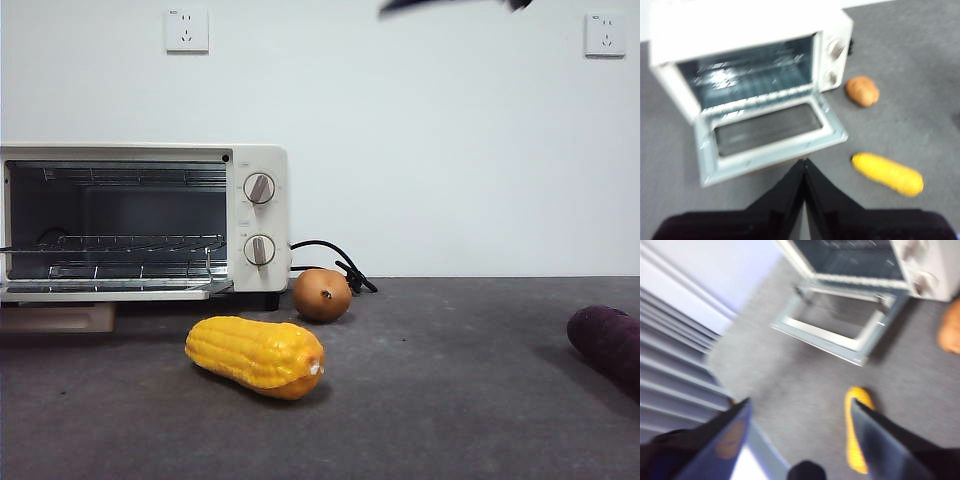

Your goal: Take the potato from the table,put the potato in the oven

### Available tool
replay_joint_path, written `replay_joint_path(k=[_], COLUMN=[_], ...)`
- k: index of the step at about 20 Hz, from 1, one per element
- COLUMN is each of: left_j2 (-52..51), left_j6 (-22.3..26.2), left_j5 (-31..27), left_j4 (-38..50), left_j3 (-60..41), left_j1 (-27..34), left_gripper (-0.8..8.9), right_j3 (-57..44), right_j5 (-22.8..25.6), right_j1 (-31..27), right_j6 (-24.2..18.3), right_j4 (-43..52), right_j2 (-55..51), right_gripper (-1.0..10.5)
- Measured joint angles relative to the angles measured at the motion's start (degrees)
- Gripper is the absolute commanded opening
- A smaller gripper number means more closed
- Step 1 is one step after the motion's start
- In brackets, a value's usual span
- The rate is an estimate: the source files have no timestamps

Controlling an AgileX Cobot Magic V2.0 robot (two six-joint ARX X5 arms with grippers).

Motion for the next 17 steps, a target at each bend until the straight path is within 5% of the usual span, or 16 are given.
replay_joint_path(k=[8, 17], left_j2=[-7.87, -12.24], left_j6=[-1.73, -7.10], left_j5=[-5.22, -5.55], left_j4=[-10.05, -10.67], left_j3=[0.00, -0.02], left_j1=[0.00, 0.00], left_gripper=[-0.06, -0.06], right_j3=[19.87, 34.07], right_j5=[20.48, 27.96], right_j1=[4.13, 4.26], right_j6=[-9.88, -13.05], right_j4=[-16.22, -20.02], right_j2=[18.99, 35.95], right_gripper=[7.3, 7.3])
